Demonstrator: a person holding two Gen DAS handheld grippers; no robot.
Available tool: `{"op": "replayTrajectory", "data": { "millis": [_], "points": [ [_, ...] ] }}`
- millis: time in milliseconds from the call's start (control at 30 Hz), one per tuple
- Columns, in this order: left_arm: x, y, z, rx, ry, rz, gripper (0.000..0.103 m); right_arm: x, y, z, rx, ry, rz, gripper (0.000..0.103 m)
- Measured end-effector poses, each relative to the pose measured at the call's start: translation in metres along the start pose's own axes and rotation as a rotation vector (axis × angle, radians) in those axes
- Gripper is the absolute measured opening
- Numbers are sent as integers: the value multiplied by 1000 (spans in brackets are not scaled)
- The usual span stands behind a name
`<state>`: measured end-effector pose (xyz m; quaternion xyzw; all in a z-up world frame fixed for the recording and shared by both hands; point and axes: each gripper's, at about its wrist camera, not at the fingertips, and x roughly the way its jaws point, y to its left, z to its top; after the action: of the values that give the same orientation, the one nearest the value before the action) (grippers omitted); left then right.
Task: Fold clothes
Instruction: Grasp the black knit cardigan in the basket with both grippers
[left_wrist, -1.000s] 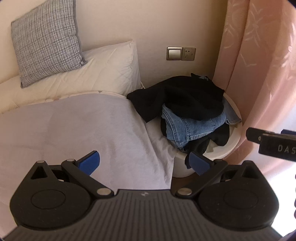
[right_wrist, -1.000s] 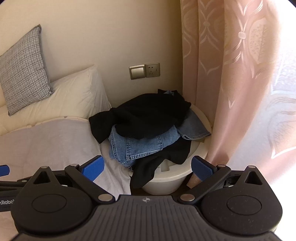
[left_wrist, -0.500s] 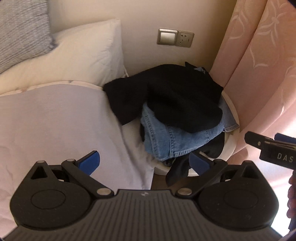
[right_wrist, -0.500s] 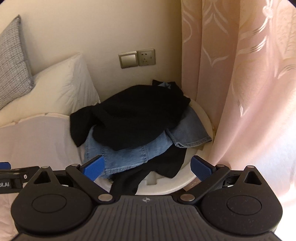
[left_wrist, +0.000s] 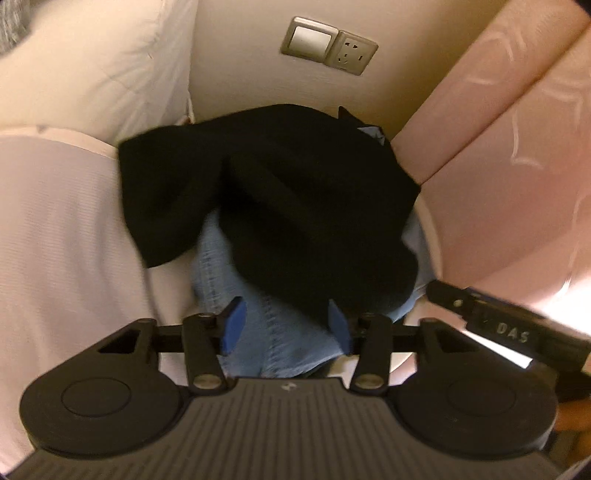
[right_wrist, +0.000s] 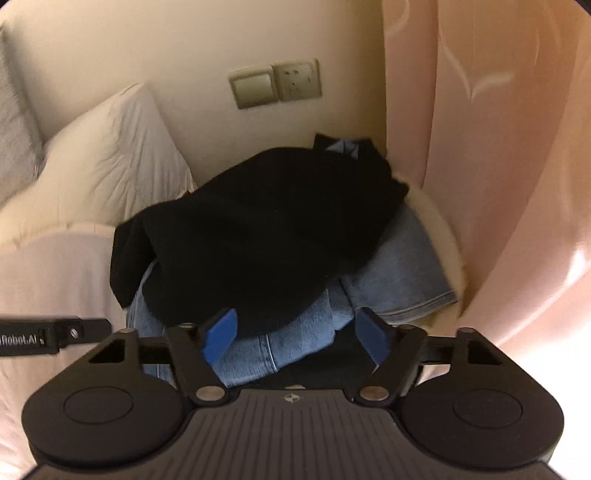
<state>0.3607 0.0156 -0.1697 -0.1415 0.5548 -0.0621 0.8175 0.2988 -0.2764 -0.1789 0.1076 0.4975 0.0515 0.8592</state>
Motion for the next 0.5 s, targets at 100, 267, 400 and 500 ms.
{"op": "replayTrajectory", "data": {
  "millis": [100,267,400,500],
  "points": [
    [16,0,12,-75,-2,-28,78,17,-13,11,87,17,53,69],
    [56,14,33,-226,33,-46,79,49,-38,20,305,52,128,69],
    [78,25,43,-299,38,-14,38,76,-59,21,481,62,147,44],
    [78,28,44,-313,8,-21,31,88,-69,23,543,52,176,28]
  ]
}}
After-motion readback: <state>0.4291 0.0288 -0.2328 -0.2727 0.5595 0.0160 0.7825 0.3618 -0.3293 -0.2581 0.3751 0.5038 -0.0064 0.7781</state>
